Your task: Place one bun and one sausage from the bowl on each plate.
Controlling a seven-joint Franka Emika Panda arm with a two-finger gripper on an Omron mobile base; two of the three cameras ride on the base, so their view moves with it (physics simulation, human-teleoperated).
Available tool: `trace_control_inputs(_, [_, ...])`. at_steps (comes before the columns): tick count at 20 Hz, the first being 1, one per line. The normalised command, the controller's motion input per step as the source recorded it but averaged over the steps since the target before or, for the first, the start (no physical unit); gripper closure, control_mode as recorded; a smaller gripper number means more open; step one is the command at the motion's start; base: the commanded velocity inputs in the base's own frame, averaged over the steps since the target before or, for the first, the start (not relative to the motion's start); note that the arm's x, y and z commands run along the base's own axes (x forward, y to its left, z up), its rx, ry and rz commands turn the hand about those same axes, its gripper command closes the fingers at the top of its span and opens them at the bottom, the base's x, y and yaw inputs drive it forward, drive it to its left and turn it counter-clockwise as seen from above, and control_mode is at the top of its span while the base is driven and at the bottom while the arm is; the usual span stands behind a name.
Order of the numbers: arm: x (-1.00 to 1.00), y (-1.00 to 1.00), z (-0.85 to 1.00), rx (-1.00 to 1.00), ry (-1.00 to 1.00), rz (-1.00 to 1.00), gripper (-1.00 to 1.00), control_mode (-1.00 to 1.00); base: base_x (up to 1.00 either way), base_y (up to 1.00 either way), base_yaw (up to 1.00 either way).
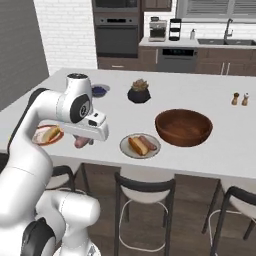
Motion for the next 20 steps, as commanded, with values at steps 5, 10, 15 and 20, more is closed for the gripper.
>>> trace_control_inputs(5, [0.00, 0.00, 0.00, 0.00, 0.00, 0.00, 1.00, 1.00, 0.23, 1.00, -0.05])
trace_control_inputs(10, [0.00, 0.00, 0.00, 0.00, 0.00, 0.00, 1.00, 1.00, 0.27, 1.00, -0.04])
trace_control_inputs(15, [0.00, 0.00, 0.00, 0.00, 0.00, 0.00, 1.00, 1.00, 0.18, 1.00, 0.00])
trace_control_inputs(20, [0.00, 0.00, 0.00, 0.00, 0.00, 0.00, 1.00, 1.00, 0.18, 0.66, 0.00])
